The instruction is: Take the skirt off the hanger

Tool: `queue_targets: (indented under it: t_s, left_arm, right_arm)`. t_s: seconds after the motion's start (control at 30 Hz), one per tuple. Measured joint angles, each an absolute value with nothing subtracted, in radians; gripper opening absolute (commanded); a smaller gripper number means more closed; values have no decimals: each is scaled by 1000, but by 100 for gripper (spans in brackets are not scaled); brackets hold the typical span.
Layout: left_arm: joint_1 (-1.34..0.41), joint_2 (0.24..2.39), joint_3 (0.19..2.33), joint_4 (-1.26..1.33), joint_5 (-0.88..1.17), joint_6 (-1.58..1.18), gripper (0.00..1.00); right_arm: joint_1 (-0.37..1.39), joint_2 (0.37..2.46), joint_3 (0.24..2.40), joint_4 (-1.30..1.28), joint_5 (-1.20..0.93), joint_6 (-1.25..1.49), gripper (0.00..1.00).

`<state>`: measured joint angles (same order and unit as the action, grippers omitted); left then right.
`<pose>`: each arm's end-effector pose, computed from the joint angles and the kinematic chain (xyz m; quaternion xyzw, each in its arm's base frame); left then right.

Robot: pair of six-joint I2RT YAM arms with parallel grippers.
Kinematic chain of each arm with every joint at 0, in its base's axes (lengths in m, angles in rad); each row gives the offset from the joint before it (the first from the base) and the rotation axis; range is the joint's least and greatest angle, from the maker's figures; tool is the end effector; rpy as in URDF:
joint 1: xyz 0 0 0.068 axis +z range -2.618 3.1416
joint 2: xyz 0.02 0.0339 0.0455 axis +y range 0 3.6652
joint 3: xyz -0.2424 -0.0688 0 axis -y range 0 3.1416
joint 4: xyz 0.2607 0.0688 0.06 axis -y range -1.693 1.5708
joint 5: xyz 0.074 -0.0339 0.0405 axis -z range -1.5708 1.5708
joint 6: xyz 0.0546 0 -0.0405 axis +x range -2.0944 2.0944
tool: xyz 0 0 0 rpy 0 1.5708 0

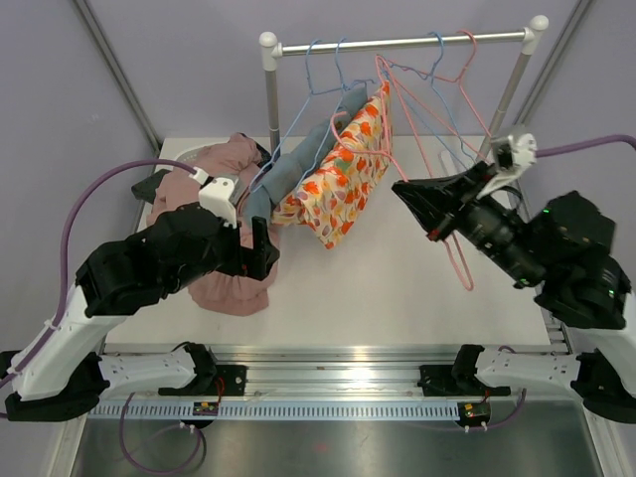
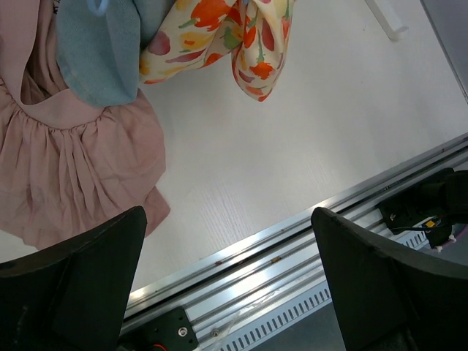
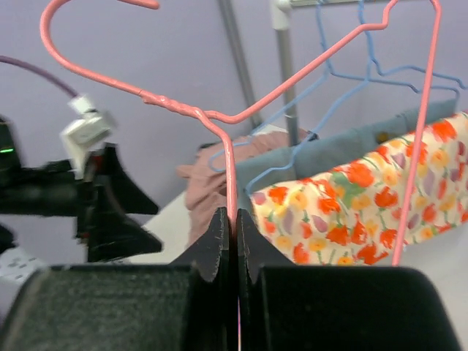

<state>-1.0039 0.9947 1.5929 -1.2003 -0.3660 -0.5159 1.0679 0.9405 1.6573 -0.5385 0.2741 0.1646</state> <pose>0.1092 -0.1351 0.4424 0.1280 0.8649 -0.1986 0.4428 0.0895 0.1320 0.5483 -0.1830 0.6174 0.3678 0.6709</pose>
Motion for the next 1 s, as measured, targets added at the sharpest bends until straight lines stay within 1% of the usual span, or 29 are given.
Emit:
queue_targets:
  t_s: [0.1, 0.23, 0.57, 0.63, 0.77, 0.87, 1.0]
  left_arm:
    - [-1004, 997, 1592, -1192, -361, -516, 99]
    - [-1004, 999, 1592, -1182, -349, -516, 99]
    - [-1004, 1006, 1549, -1156, -315, -516, 99]
    - [-1004, 1010, 1547, -1156, -307, -516, 99]
    - [-1004, 1011, 1547, -1150, -292, -516, 99]
    - [-1004, 1011, 1547, -1150, -288, -516, 99]
    - [-1004, 1011, 1547, -1150, -288, -516, 99]
  right_arm:
    - [1068, 1019, 1665, -550, 387, 170, 0]
    - [1068, 1098, 1686, -580, 486, 216, 0]
    - [1055, 1062, 1678, -561, 648, 334, 0]
    - [1011, 1092, 1732, -574, 629, 348, 0]
    - [822, 1223, 1884, -582, 521, 391, 0]
    - [718, 1307, 1938, -599, 435, 414, 0]
    - [611, 1396, 1948, -635, 316, 461, 0]
